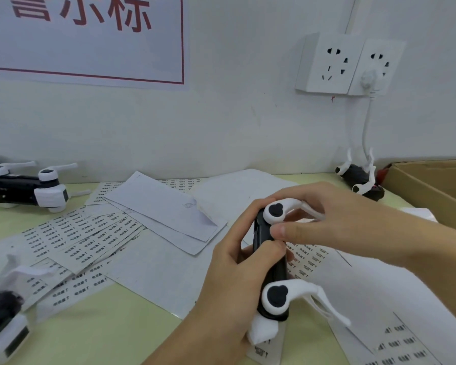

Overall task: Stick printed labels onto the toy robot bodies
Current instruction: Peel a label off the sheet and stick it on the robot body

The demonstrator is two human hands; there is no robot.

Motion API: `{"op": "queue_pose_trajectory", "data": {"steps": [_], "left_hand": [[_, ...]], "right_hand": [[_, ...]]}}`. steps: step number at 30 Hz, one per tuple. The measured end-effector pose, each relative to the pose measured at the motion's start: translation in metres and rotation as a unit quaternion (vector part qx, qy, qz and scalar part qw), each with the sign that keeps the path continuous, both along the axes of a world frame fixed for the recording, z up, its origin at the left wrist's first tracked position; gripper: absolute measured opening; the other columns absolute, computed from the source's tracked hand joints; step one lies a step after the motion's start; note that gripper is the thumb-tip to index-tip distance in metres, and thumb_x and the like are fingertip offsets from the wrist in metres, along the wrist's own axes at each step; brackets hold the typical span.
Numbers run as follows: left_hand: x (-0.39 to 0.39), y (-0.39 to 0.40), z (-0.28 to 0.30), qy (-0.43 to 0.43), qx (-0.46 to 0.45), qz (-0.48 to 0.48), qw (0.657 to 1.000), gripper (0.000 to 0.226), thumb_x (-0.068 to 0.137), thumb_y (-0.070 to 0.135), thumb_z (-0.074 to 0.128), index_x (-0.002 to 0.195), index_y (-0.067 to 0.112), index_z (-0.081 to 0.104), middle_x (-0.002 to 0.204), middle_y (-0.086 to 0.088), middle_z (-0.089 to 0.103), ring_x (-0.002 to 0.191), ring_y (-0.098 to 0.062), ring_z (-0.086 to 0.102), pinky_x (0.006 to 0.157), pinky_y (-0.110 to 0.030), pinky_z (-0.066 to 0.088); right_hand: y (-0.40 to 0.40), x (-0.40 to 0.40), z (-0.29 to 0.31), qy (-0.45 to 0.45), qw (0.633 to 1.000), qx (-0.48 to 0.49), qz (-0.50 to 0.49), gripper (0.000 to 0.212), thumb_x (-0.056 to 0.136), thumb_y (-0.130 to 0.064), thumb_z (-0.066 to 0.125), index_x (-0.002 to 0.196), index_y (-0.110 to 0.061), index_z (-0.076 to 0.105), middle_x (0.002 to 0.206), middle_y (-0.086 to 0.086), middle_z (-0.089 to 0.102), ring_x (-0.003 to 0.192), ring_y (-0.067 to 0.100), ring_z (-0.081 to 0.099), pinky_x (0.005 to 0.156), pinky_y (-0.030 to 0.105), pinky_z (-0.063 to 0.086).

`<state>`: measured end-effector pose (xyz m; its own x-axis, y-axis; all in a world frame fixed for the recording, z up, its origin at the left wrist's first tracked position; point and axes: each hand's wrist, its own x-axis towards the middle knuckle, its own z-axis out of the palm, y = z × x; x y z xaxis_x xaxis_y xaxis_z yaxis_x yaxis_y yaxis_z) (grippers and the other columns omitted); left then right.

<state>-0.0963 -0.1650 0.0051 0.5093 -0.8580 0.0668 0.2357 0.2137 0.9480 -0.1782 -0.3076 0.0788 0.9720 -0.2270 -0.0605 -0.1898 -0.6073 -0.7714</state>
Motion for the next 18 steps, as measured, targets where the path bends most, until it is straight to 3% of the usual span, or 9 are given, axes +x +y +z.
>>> {"op": "queue_pose_trajectory", "data": {"steps": [2,5,11,14,18], "left_hand": [[0.000,0.001,0.001,0.006,-0.012,-0.009,1.000,0.049,0.075,0.024,0.061,0.117,0.049,0.067,0.080,-0.005,0.069,0.071,-0.019,0.063,0.075,-0.037,0.057],[0.001,0.001,0.002,0.005,-0.028,-0.023,0.999,0.048,0.077,0.019,0.059,0.118,0.044,0.067,0.080,-0.001,0.070,0.068,-0.018,0.063,0.068,-0.030,0.056],[0.002,0.000,0.001,0.033,-0.041,-0.021,0.998,0.051,0.074,0.018,0.061,0.116,0.045,0.069,0.085,-0.013,0.065,0.079,-0.026,0.058,0.077,-0.043,0.052],[0.004,-0.001,-0.001,0.046,-0.052,-0.019,0.997,0.052,0.075,0.018,0.061,0.121,0.043,0.067,0.099,-0.025,0.066,0.090,-0.031,0.060,0.084,-0.047,0.049],[0.004,-0.002,-0.003,0.062,-0.078,-0.034,0.994,0.048,0.080,0.018,0.060,0.125,0.035,0.066,0.110,-0.018,0.068,0.095,-0.028,0.060,0.085,-0.046,0.046]], "right_hand": [[-0.001,0.001,-0.003,0.002,0.999,0.050,-0.009,0.027,0.086,-0.027,0.071,0.110,-0.016,0.071,0.103,0.013,0.073,0.098,0.030,0.070,0.096,0.051,0.054],[-0.002,0.002,-0.007,0.006,0.993,0.114,-0.012,0.033,0.079,-0.020,0.069,0.111,-0.011,0.070,0.100,0.017,0.069,0.085,0.021,0.062,0.083,0.039,0.046],[-0.004,0.004,-0.010,-0.005,0.982,0.188,0.002,0.030,0.081,-0.011,0.066,0.109,0.000,0.067,0.089,0.005,0.064,0.082,0.018,0.055,0.076,0.029,0.042],[-0.005,0.002,-0.009,-0.003,0.975,0.220,0.016,0.027,0.086,-0.011,0.064,0.111,-0.001,0.066,0.094,0.007,0.063,0.083,0.020,0.054,0.080,0.031,0.043],[-0.006,0.004,-0.012,-0.005,0.973,0.229,0.013,0.030,0.086,-0.011,0.064,0.114,0.000,0.065,0.106,0.012,0.066,0.095,0.025,0.058,0.088,0.037,0.046]]}}
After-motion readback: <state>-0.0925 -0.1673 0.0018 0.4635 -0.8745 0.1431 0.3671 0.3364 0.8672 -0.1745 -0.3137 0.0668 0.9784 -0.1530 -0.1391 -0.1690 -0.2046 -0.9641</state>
